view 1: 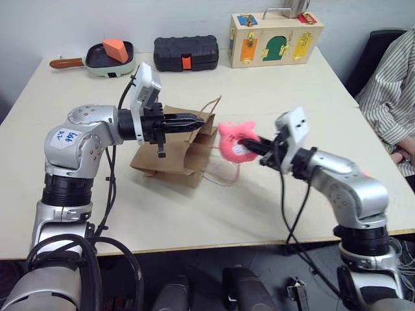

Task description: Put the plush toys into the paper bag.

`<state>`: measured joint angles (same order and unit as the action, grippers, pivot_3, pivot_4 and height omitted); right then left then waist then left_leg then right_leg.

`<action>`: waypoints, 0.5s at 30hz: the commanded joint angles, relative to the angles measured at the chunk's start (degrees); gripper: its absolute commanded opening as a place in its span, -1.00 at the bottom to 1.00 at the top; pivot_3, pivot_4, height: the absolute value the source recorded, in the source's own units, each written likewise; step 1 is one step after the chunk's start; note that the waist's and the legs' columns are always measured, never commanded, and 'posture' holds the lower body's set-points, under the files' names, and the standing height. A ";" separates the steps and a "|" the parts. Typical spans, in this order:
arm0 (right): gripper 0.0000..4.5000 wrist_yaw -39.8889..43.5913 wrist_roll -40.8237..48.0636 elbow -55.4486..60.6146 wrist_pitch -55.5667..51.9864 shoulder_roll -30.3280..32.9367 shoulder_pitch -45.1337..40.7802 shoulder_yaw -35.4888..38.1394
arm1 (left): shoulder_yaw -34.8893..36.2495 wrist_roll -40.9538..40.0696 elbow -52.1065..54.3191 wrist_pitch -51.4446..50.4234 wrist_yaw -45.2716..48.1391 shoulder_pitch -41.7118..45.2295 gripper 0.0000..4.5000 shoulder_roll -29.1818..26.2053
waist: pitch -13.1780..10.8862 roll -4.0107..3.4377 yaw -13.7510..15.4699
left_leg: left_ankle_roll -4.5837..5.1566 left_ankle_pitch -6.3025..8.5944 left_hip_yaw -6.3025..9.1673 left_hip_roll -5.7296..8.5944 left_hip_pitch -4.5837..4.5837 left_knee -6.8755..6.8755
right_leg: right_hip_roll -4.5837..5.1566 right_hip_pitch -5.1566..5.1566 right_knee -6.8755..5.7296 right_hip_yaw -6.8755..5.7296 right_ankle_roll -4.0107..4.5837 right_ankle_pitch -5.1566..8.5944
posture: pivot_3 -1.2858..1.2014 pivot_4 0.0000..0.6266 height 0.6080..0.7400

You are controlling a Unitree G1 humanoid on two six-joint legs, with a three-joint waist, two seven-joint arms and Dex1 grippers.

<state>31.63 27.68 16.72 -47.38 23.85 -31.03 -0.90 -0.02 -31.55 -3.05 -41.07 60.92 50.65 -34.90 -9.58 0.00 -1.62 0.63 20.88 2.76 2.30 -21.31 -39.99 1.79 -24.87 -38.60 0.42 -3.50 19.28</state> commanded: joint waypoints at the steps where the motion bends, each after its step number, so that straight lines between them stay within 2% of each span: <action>1: -0.99 -1.84 -2.69 0.19 1.45 -1.82 -1.75 -3.60 | 1.27 -0.75 1.27 0.76 0.08 0.53 -1.00 -0.08 | 0.00 0.00 0.02 | 0.00 0.00 0.00 0.02 0.00 0.00 | 0.01 -0.01 0.00 0.00 0.00 0.00 | 0.03 -0.52 1.00; 6: -0.99 -1.09 -7.74 -8.86 6.61 -7.50 -7.14 -10.87 | 1.76 -1.56 1.80 -0.01 -0.16 0.78 -1.00 0.10 | 0.00 0.00 -0.06 | 0.00 0.00 0.03 0.07 -0.01 -0.03 | 0.04 -0.02 -0.02 -0.03 0.00 0.00 | 0.03 -0.52 1.00; 15: -0.99 3.85 -11.04 -25.67 13.14 -17.81 -16.50 -16.49 | 2.14 -2.19 2.94 -0.35 -0.81 -0.04 -1.00 0.28 | 0.00 0.00 -1.59 | -0.04 -0.02 0.03 0.06 -0.02 -0.01 | 0.04 -0.32 -0.40 -0.07 0.00 0.00 | 0.03 -0.52 1.00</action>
<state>34.66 17.43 -6.85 -36.43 7.88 -46.14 -16.50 1.42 -32.32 -2.60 -41.35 60.09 50.55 -34.71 -9.58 -0.01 -3.21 0.59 20.86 2.78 2.35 -21.33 -39.98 1.83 -25.18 -39.01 0.34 -3.50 19.28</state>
